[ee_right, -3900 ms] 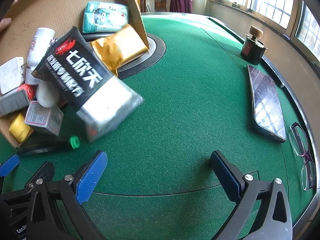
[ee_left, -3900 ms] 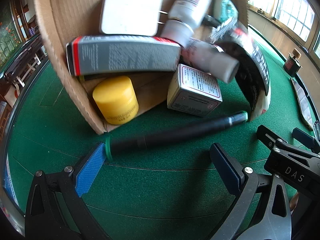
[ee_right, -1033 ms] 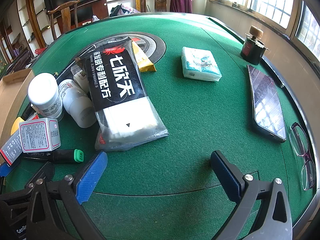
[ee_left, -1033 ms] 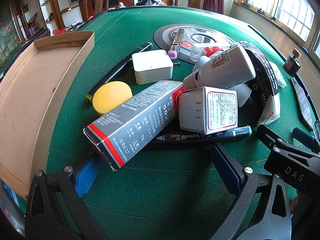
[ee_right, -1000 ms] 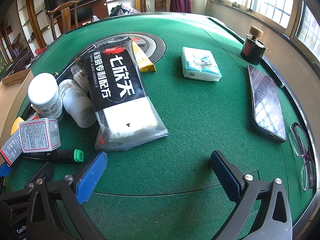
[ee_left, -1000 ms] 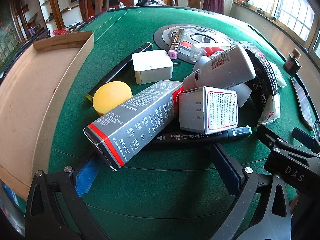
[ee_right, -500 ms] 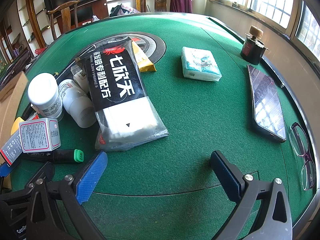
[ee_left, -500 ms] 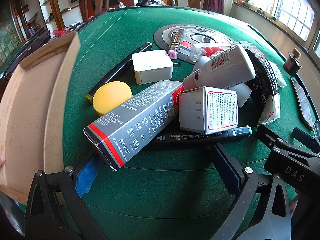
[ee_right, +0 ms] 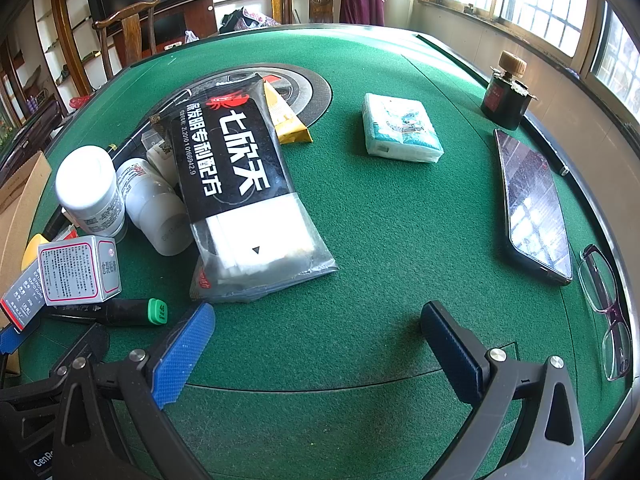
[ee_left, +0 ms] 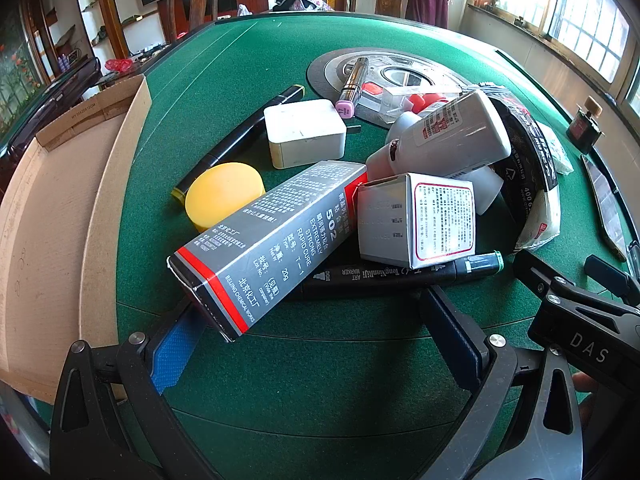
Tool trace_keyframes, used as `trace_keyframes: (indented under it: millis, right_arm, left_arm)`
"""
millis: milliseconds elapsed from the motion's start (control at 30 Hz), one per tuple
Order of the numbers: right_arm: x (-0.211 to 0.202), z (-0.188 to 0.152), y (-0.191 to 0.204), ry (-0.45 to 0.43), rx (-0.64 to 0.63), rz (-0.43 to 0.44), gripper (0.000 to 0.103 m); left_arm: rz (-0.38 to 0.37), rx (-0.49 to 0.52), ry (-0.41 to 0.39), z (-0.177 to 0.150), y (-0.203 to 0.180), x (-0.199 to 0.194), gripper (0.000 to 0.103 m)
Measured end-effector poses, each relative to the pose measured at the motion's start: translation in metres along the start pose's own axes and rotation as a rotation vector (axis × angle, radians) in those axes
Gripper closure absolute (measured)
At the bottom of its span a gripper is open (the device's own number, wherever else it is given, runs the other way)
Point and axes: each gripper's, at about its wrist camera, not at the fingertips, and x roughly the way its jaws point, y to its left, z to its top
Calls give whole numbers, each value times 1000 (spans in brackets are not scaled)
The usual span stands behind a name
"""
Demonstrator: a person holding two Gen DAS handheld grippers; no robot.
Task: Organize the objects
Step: 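Reach the right gripper to the blue cartoon snack pack and grasp it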
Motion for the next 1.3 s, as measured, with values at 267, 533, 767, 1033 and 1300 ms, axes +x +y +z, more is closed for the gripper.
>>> trace_keyframes:
  millis: [267, 533, 767, 1033, 1300]
  right_arm:
    - [-5, -1, -11, 33, -156, 130, 0]
    - [-62, 1, -53, -94, -171, 285, 1]
    - [-57, 75, -78, -158, -1, 183, 9]
    - [26, 131, -79, 27, 81, 153, 20]
    - [65, 131, -78, 86, 90, 46, 20]
  left_arm:
    - [-1, 2, 0, -3, -3, 2, 0]
    - [-2, 4, 0, -2, -4, 2, 0]
    - [-27, 71, 13, -6, -4, -3, 0]
    - [-46, 155, -82, -22, -2, -23, 1]
    - [-83, 145, -114, -23, 2, -29, 3]
